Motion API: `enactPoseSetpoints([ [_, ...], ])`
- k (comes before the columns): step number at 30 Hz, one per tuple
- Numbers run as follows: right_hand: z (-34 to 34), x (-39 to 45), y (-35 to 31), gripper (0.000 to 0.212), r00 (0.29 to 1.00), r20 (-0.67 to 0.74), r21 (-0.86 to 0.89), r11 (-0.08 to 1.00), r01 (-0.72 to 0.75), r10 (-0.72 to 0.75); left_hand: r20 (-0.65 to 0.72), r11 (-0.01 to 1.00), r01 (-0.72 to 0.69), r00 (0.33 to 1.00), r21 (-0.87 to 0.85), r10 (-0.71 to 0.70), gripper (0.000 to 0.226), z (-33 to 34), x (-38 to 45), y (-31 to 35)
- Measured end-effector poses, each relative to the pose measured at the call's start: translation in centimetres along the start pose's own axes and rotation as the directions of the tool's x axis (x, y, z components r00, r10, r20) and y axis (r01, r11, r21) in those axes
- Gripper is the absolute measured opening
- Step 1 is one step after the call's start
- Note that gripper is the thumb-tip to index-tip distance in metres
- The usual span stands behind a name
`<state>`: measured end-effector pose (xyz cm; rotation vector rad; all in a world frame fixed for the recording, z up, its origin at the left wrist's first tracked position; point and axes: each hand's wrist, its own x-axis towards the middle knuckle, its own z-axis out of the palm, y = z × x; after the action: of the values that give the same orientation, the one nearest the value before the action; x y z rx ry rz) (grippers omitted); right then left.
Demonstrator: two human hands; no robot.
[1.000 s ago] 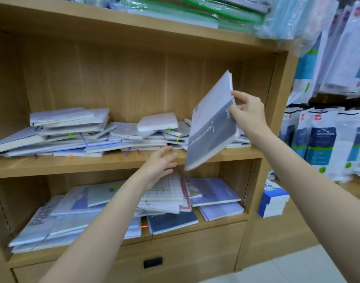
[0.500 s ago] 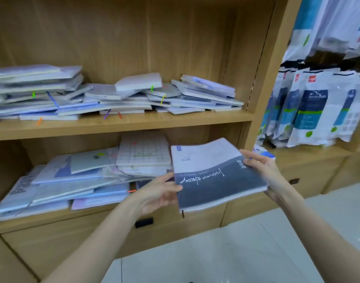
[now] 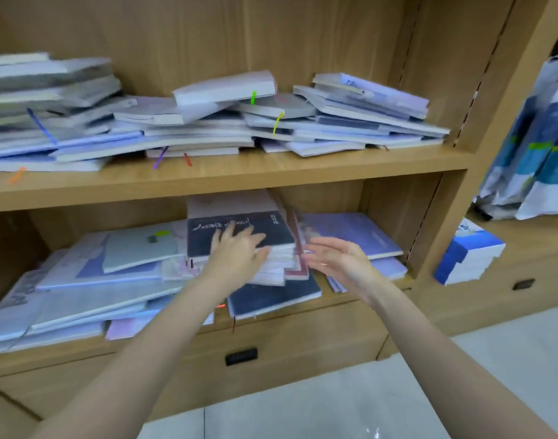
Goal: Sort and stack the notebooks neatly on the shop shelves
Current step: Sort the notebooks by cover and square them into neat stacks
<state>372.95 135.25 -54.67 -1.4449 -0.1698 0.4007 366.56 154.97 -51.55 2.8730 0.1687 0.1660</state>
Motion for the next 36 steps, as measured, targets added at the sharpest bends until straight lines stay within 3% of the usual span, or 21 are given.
enactPoseSetpoints([
  [2,-1.8,1.6,1.3,0.015,0.966,-0.255,0.086,0.996,-0.023,0.044,0.133,0.994,-0.101,0.987,0.035,0.095,0.049,1.5,0.3,1.0],
  [3,-2.5,2.5,2.1,0.005,0.928,-0.361,0.124,0.991,-0.051,0.093,0.125,0.989,-0.124,0.986,0.079,0.114,0.051,2.0,0.3,0.9],
  [4,-2.9,3.4,3.0,0.011,0.896,-0.420,0.142,0.985,-0.094,0.145,0.086,0.981,-0.142,0.988,0.135,0.131,0.054,2.5,0.2,0.5],
  [5,-2.8,4.2,3.7,0.020,0.884,-0.431,0.156,0.979,-0.128,0.184,0.038,0.969,-0.157,0.988,0.191,0.153,0.057,2.8,0.0,0.1],
  [7,-2.1,5.8,4.8,0.012,0.886,-0.387,0.216,0.959,-0.182,0.255,-0.019,0.953,-0.174,0.983,0.248,0.184,0.062,3.5,-0.2,-0.5],
  [10,-1.0,7.5,5.3,0.023,0.881,-0.314,0.373,0.899,-0.227,0.353,0.020,0.944,-0.185,0.982,0.272,0.186,0.072,4.4,-0.4,-0.3],
  [14,-0.3,8.9,5.2,0.015,0.827,-0.418,0.409,0.891,-0.199,0.376,0.053,0.930,-0.171,0.985,0.326,0.163,0.075,4.6,-0.2,-0.2],
  [19,-0.3,9.1,4.5,0.021,0.789,-0.536,0.288,0.943,-0.165,0.301,0.059,0.961,-0.161,0.987,0.223,0.152,0.063,3.3,0.6,-0.3],
  [22,-0.5,8.2,2.9,0.014,0.793,-0.562,0.203,0.969,-0.143,0.235,0.056,0.977,-0.150,0.988,0.149,0.143,0.060,2.5,0.8,-0.7],
  [25,-0.7,6.4,1.1,0.004,0.802,-0.571,0.160,0.982,-0.105,0.178,0.018,0.973,-0.140,0.990,0.181,0.139,0.058,2.7,0.5,-0.6],
  [29,-1.3,3.1,-0.9,0.015,0.803,-0.590,0.088,0.995,-0.035,0.081,-0.031,0.964,-0.119,0.991,0.239,0.130,0.054,3.3,0.6,0.3],
  [33,-2.6,-0.5,-4.7,0.014,0.748,-0.616,-0.327,0.944,0.044,-0.248,-0.074,0.949,-0.099,0.989,0.300,0.126,0.051,4.2,0.6,1.1],
  [36,-4.2,-2.7,-6.4,0.008,0.768,-0.487,-0.682,0.731,-0.036,-0.416,-0.118,0.933,-0.072,0.986,0.352,0.121,0.052,5.2,0.4,1.8],
])
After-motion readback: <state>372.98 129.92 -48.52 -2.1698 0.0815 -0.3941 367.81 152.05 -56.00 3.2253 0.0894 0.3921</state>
